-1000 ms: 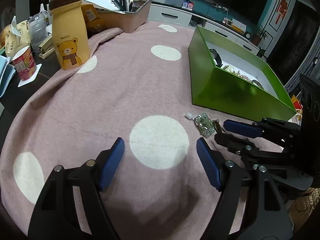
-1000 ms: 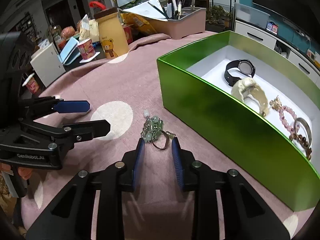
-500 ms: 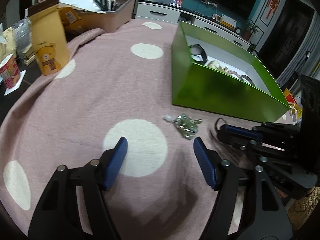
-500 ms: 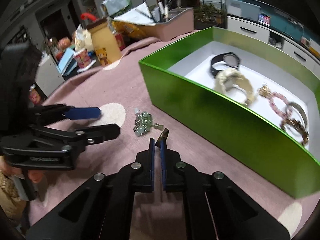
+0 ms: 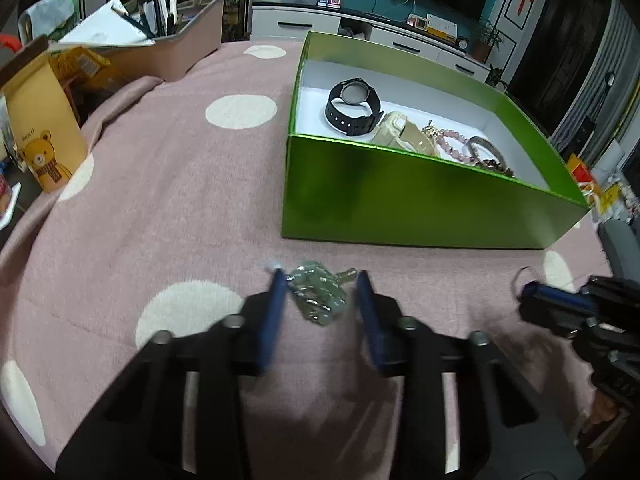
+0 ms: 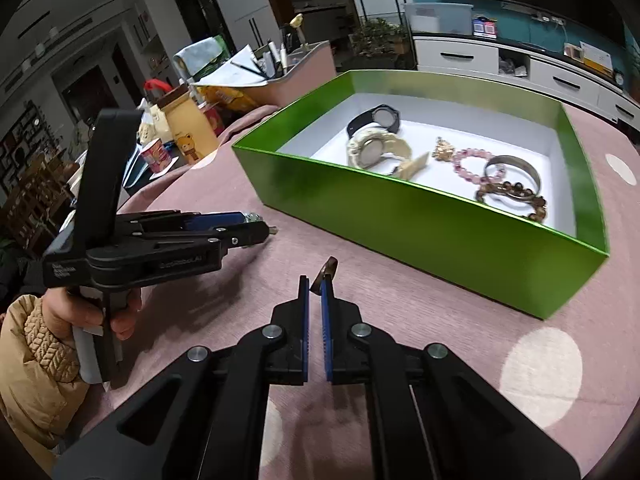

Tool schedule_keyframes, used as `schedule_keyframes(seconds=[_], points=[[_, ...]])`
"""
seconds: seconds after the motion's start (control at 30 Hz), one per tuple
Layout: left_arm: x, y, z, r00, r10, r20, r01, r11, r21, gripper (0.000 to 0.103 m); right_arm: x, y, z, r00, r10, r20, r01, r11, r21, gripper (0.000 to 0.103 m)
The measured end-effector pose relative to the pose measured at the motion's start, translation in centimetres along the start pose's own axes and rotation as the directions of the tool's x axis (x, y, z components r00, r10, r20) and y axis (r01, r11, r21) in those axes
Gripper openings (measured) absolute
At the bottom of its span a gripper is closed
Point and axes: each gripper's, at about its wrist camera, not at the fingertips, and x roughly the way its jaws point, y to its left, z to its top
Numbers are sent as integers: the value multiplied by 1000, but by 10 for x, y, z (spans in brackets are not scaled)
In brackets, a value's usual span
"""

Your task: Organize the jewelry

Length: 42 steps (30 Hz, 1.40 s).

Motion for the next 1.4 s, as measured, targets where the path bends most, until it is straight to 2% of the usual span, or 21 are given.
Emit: schedule_keyframes(seconds=[0.13, 0.2, 0.37, 0.87, 1.4], points=[[-2, 2, -3, 1000, 2, 10, -2, 1000, -6, 23, -8, -5, -1, 1000, 3, 21, -3, 1000, 14, 5], [-4, 3, -4, 1000, -3, 12, 3, 1000, -19, 16, -12, -5, -3, 1000, 2, 28, -3, 1000, 18, 5], [-10, 2, -8, 1000, -3, 9, 4, 999, -33, 11, -22, -9, -3, 999, -1, 45, -1, 1000, 26, 5], [-58, -20, -8, 998, 17, 54, -16, 1000, -12, 11, -55, -5, -4, 994, -14, 105, 10, 999, 36, 5], [-112, -53, 30, 986, 42, 164, -51, 997, 53, 11, -111, -8, 22, 968, -48, 246, 46, 999, 13, 5]])
